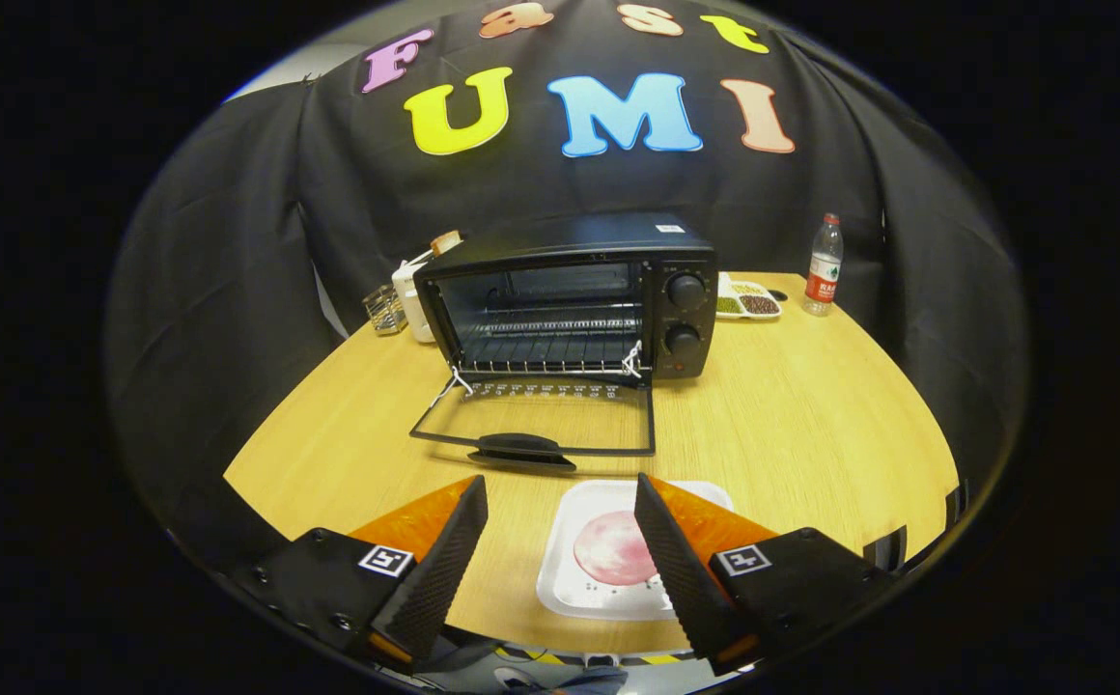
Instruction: Open the toaster oven, put the food inside, and close the toaster oven door.
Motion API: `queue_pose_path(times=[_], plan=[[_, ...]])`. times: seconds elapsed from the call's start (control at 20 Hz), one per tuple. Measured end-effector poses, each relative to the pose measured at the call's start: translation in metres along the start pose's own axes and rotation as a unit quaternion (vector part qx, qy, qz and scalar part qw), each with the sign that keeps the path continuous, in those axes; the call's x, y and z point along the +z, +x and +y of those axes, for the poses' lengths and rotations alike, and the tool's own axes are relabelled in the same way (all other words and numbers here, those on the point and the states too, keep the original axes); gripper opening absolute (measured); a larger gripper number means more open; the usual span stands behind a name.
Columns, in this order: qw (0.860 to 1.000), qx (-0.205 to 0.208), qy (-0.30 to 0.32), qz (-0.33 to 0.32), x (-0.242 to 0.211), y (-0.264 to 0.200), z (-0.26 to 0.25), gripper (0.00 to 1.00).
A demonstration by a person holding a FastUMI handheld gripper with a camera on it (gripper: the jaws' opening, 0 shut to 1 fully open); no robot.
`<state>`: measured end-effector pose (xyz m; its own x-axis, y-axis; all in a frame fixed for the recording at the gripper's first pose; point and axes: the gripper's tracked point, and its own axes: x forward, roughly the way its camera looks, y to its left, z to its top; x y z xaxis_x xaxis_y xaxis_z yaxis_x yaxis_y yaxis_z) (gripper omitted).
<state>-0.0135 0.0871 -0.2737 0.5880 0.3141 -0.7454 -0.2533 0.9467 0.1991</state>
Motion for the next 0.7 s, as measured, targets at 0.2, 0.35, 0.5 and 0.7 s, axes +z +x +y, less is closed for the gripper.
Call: queue_pose_path(times=[0.2, 0.35, 0.5, 0.7], plan=[[0.998, 0.013, 0.033, 0.043, -0.008, -0.003, -0.041, 0.97], [0.995, 0.028, 0.054, 0.083, -0.018, 0.006, -0.066, 0.97], [0.987, 0.044, 0.066, 0.139, -0.039, 0.018, -0.080, 0.95], [0.976, 0.052, 0.065, 0.199, -0.067, 0.040, -0.095, 0.94]])
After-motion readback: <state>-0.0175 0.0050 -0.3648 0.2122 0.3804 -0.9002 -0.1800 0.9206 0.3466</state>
